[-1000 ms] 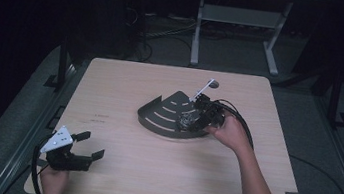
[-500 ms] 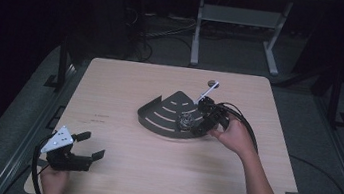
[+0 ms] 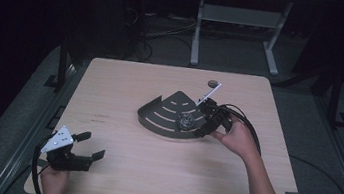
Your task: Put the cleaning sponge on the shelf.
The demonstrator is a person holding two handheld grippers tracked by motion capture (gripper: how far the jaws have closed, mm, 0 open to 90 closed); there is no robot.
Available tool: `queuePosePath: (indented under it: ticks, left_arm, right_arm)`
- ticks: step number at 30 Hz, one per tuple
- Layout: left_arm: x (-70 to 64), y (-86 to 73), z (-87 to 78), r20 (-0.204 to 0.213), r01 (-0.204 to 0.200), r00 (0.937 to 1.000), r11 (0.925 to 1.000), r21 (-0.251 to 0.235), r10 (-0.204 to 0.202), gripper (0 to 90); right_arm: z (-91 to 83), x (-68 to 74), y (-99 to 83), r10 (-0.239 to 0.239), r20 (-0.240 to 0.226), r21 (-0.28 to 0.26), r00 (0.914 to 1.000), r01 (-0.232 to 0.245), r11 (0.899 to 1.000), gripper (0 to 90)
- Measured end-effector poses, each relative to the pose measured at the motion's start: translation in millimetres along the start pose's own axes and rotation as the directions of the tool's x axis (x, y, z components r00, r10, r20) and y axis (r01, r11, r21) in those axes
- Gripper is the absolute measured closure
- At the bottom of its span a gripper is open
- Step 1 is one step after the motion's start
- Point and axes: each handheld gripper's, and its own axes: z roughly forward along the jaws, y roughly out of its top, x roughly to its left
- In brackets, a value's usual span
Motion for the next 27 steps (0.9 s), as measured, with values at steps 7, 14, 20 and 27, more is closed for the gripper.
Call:
queuePosePath:
  ticks: [7, 14, 20, 27]
  left_arm:
    - [0.1, -0.1, -0.2, -0.001, -0.001, 1.0000, 1.0000, 0.001, 0.001, 13.7]
    - [-0.4, 0.0, 0.4, 0.002, -0.001, 1.0000, 1.0000, 0.002, 0.001, 13.7]
    - [-0.6, 0.0, 0.2, 0.002, -0.002, 1.0000, 1.0000, 0.002, 0.002, 13.7]
    - [-0.7, 0.1, 0.7, 0.002, -0.002, 1.0000, 1.0000, 0.004, 0.002, 13.7]
  right_arm:
    - [2.0, -1.4, -8.0, 0.014, -0.008, -0.009, 0.9999, -0.014, 1.000, 18.5]
    - [0.7, -0.1, -15.4, 0.024, -0.020, -0.019, 0.9995, -0.025, 1.000, 18.6]
    - [-0.3, 0.7, -20.8, 0.030, -0.019, -0.026, 0.9994, -0.030, 0.999, 18.6]
    - [2.4, 0.9, -28.7, 0.033, -0.012, -0.011, 0.9994, -0.033, 0.999, 18.7]
